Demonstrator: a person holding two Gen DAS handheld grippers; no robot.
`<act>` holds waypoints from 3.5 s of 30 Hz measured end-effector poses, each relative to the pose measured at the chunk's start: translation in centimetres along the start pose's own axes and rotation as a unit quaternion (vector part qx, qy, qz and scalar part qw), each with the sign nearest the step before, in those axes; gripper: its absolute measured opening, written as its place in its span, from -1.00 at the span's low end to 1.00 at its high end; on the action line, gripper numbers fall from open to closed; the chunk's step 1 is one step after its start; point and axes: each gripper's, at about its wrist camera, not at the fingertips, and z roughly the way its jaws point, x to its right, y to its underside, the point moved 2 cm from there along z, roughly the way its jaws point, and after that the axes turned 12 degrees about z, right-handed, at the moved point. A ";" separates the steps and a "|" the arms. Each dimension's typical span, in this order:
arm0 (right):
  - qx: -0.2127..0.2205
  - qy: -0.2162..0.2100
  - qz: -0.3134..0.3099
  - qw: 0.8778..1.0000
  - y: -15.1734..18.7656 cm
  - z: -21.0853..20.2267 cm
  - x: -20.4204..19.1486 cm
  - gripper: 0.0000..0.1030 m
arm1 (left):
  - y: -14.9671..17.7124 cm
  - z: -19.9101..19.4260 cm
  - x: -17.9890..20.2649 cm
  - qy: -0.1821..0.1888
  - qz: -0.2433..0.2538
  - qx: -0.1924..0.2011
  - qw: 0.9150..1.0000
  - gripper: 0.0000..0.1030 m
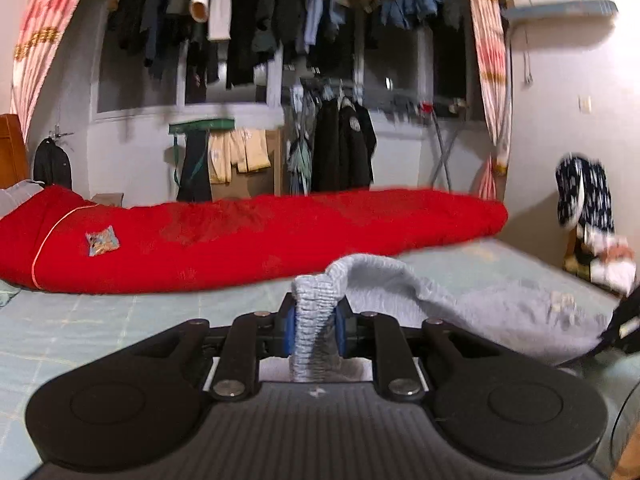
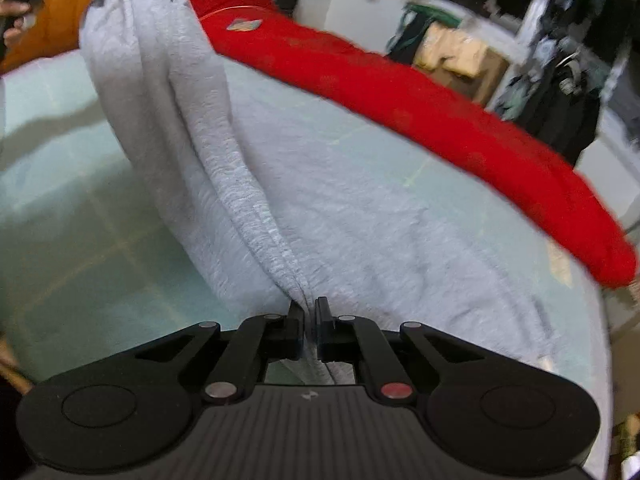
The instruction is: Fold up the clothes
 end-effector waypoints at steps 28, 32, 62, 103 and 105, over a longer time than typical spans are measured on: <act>-0.189 -0.236 -0.069 0.951 0.1 6.3 -3.9 -0.16 | 14.5 -12.5 5.8 0.055 -0.006 -0.315 0.948 -0.55; -0.202 -0.270 -0.053 0.940 0.6 8.6 -5.3 0.00 | 14.4 -14.3 3.8 0.005 -0.047 -0.302 0.952 -0.38; -0.256 -0.432 -0.037 0.864 -0.9 10.5 -14.9 0.64 | 19.2 -9.0 3.6 0.001 -0.262 -0.231 0.937 0.16; -0.069 -0.290 0.108 0.948 -2.2 3.5 -7.1 0.84 | 10.8 2.8 -2.5 -0.073 -0.096 -0.142 0.982 -0.71; -0.068 -0.273 0.121 0.952 -1.5 3.2 -6.4 0.84 | 10.9 4.6 -3.3 -0.071 -0.101 -0.142 0.982 -0.71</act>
